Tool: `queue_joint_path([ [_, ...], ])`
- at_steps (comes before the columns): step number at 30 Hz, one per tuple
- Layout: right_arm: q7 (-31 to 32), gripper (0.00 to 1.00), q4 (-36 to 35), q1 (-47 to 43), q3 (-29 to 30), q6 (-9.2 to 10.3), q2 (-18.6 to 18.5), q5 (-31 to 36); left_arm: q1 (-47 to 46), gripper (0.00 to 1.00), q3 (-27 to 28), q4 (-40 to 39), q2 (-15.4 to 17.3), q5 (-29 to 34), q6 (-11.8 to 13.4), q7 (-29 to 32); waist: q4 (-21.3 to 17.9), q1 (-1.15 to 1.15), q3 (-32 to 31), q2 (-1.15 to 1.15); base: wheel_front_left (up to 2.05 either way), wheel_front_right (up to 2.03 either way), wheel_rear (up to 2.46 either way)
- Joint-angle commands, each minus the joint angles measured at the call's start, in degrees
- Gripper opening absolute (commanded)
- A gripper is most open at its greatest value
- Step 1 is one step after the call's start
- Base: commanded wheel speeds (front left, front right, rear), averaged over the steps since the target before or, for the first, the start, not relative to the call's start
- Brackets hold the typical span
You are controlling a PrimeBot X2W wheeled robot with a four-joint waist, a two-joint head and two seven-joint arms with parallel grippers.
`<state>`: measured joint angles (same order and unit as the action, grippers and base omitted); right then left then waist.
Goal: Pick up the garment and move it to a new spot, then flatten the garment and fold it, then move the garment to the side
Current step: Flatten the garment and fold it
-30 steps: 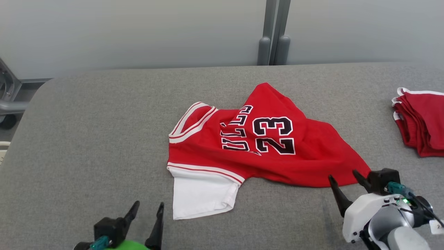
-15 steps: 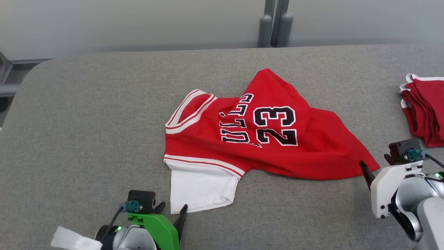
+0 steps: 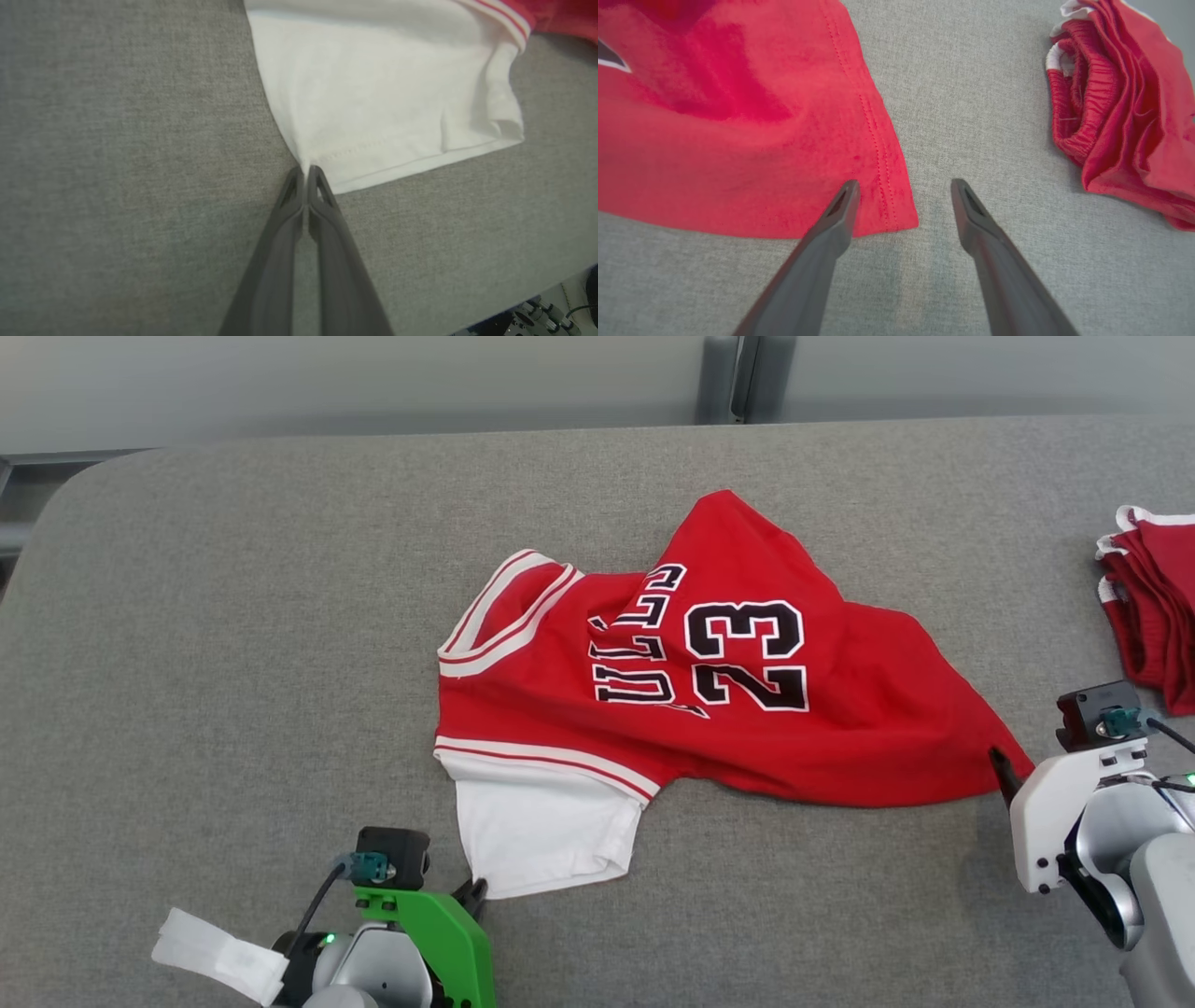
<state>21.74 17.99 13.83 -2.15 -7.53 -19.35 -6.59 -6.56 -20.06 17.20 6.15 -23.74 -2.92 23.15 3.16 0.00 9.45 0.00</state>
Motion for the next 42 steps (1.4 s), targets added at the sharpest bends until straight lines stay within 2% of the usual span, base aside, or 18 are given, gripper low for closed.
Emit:
queue_joint_path([
  [1,-0.2,1.00,0.7,0.8,0.3,0.08,0.0,0.1,0.6,0.00,-0.4,0.7,-0.1,-0.4,0.5,0.9,0.1,0.00,0.4,0.00,0.00,0.00,0.00],
  [8,0.6,1.00,5.6,2.7,1.5,0.08,0.8,-0.9,0.4,0.00,-0.7,-0.5,0.2,-0.6,0.7,1.1,0.4,0.00,1.8,0.00,0.00,0.00,0.00],
  [14,2.3,0.98,7.7,2.2,2.8,0.03,3.4,-2.3,-0.1,0.00,-0.4,-1.1,0.5,-0.7,1.1,0.5,0.7,0.00,2.7,0.00,0.00,0.00,0.00],
  [15,2.9,0.71,8.1,2.1,2.9,0.03,3.8,-2.7,-0.2,0.00,-0.3,-1.2,0.6,-0.7,1.3,0.2,0.7,0.00,2.8,0.00,0.00,0.00,0.00],
  [16,3.3,0.24,8.4,1.9,3.1,0.03,4.0,-2.8,-0.4,0.00,-0.2,-1.1,0.6,-0.8,1.3,0.2,0.7,0.00,2.9,0.00,0.00,0.00,0.00],
  [17,3.7,0.00,8.7,1.9,3.2,0.03,4.1,-3.0,-0.6,0.00,0.0,-1.3,0.7,-0.7,1.4,-0.3,0.7,0.00,2.9,0.00,0.00,0.00,0.00],
  [23,4.4,0.00,8.6,1.5,3.8,0.07,4.4,-3.9,-1.5,0.00,1.1,-2.4,-0.1,-2.2,1.4,-3.0,1.1,0.00,2.9,0.00,0.00,0.00,0.00],
  [32,1.2,0.00,3.8,1.3,5.2,0.05,5.6,-6.0,-2.6,0.00,4.1,-5.9,-2.4,-10.1,-0.4,-9.3,1.3,0.00,2.1,0.00,0.00,0.00,0.00],
  [38,0.7,0.00,-2.7,4.3,5.6,0.06,8.0,-14.4,-5.7,0.00,7.3,-9.7,-2.8,-16.1,-0.3,-11.9,0.7,0.00,2.8,0.00,0.00,0.00,0.00],
  [42,2.3,0.00,-6.6,9.6,4.2,0.05,8.7,-19.5,-11.6,0.00,10.3,-12.2,-2.8,-19.6,0.2,-11.6,-0.3,0.00,5.4,0.00,0.00,0.00,0.00],
])
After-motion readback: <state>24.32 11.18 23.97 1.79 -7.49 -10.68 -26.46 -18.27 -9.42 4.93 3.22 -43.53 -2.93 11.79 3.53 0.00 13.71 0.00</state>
